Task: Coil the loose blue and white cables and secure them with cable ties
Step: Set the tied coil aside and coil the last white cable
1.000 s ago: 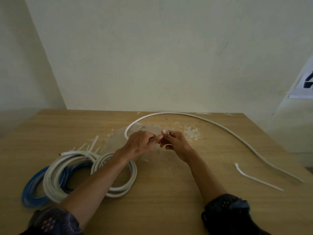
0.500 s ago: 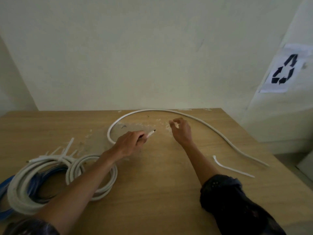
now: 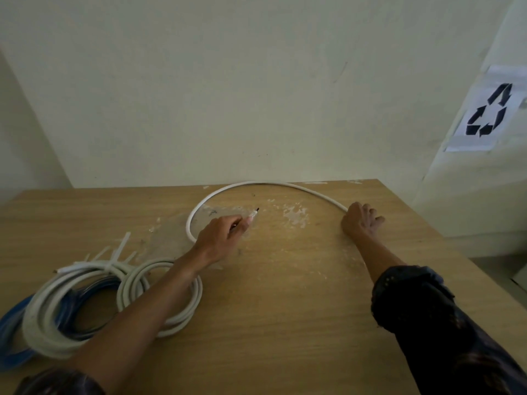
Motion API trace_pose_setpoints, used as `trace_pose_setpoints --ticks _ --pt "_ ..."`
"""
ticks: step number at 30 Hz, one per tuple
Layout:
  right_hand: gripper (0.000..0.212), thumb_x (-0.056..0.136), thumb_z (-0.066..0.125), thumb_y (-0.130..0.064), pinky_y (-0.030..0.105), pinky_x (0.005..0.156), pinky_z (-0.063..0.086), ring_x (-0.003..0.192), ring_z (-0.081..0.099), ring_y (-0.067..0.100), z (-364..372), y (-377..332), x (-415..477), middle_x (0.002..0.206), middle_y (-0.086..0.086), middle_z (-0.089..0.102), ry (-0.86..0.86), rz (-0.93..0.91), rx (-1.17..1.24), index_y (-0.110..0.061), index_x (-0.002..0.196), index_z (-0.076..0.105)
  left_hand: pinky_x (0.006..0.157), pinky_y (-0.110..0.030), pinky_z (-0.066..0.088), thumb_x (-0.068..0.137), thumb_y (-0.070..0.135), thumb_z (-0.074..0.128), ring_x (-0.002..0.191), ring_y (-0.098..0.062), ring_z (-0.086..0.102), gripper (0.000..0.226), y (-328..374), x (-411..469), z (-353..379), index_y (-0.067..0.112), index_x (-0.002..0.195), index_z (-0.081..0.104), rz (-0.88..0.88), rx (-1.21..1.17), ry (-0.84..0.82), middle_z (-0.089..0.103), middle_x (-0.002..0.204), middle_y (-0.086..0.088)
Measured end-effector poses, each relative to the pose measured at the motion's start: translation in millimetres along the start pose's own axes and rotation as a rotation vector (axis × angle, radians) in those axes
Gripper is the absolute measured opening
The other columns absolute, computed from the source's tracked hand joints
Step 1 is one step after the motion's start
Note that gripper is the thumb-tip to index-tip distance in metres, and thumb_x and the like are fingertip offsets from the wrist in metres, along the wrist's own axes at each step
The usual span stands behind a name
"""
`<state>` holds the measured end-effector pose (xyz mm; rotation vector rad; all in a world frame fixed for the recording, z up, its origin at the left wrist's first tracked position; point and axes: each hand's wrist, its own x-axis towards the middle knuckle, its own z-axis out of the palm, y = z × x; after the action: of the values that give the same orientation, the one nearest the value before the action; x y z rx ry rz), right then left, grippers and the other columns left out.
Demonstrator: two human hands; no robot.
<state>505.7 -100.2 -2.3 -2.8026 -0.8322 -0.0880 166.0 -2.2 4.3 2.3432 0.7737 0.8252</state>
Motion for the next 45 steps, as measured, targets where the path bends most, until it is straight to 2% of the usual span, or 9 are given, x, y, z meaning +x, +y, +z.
trace_pose_setpoints --ticks 3,9,12,15,21,26,33,39,45 --pt "0.025 0.1 0.043 -0.006 0.047 0.101 0.031 0.116 0.047 0.033 3 0 -6 0.12 0.013 0.058 0.051 -0.05 -0.056 -0.012 0.107 0.066 0.054 -0.032 0.029 0.104 0.047 0.046 0.05 -0.007 0.033 0.047 5 5 0 0.022 0.064 0.04 0.009 -0.052 0.025 0.036 0.055 0.011" --pt "0.021 0.101 0.048 -0.006 0.044 0.099 0.037 0.116 0.052 0.033 0 1 -8 0.118 0.014 0.062 0.11 -0.062 0.064 -0.009 0.114 0.064 0.054 -0.032 0.03 0.104 0.046 0.047 0.05 -0.006 0.034 0.045 5 3 -3 0.025 0.065 0.041 0.031 -0.069 0.033 0.036 0.056 0.011" --pt "0.02 0.097 0.053 -0.002 0.042 0.084 0.049 0.109 0.06 0.036 -13 -8 -9 0.114 0.018 0.064 0.14 0.007 0.345 -0.003 0.114 0.064 0.053 -0.032 0.029 0.101 0.056 0.043 0.05 -0.006 0.034 0.048 9 4 -2 0.025 0.066 0.041 0.053 -0.099 0.054 0.037 0.056 0.012" --pt "0.021 0.096 0.054 -0.001 0.034 0.069 0.044 0.101 0.068 0.034 -40 -21 -7 0.106 0.02 0.07 0.139 0.042 0.511 0.002 0.11 0.069 0.05 -0.028 0.026 0.106 0.043 0.046 0.048 -0.006 0.032 0.045 20 8 -2 0.028 0.064 0.036 0.08 -0.136 0.166 0.037 0.052 0.013" --pt "0.031 0.092 0.052 0.001 0.041 0.093 0.05 0.115 0.061 0.04 -109 -36 -4 0.124 0.022 0.063 0.141 -0.061 0.592 -0.003 0.118 0.069 0.053 -0.029 0.028 0.107 0.037 0.045 0.052 -0.006 0.029 0.043 27 28 -17 0.017 0.068 0.041 0.089 -0.178 0.347 0.032 0.055 0.01" --pt "0.023 0.094 0.052 -0.007 0.033 0.076 0.048 0.1 0.066 0.035 -130 -67 -20 0.105 0.018 0.07 0.145 -0.128 0.83 -0.001 0.1 0.074 0.051 -0.032 0.028 0.107 0.046 0.039 0.05 -0.015 0.031 0.057 30 38 -22 0.002 0.071 0.041 0.019 -0.336 0.38 0.035 0.057 -0.004" --pt "0.025 0.103 0.053 -0.039 0.03 0.06 0.048 0.079 0.065 0.015 -139 -132 -125 0.095 -0.005 0.071 0.493 -0.686 0.807 -0.023 0.108 0.072 0.036 -0.018 0.019 0.107 0.054 0.029 0.036 -0.007 0.022 0.049 50 55 -60 0.02 0.077 0.047 -0.437 -1.326 0.542 0.027 0.047 0.008" --pt "0.023 0.103 0.055 -0.034 0.034 0.047 0.044 0.072 0.055 0.011 -101 -135 -175 0.085 -0.005 0.06 0.642 -1.126 0.669 -0.02 0.106 0.073 0.037 -0.017 0.021 0.11 0.034 0.025 0.037 -0.008 0.025 0.043 20 50 -111 0.01 0.105 0.061 -0.475 -1.597 0.56 0.053 0.063 -0.004" --pt "0.02 0.103 0.059 -0.027 0.034 0.048 0.042 0.07 0.054 0.015 -85 -136 -176 0.084 -0.001 0.061 0.766 -1.233 0.642 -0.016 0.107 0.076 0.044 -0.018 0.032 0.096 0.009 0.035 0.039 -0.011 0.039 0.05 0 30 -127 0.011 0.05 0.056 -0.451 -1.855 0.468 0.048 0.052 0.001"
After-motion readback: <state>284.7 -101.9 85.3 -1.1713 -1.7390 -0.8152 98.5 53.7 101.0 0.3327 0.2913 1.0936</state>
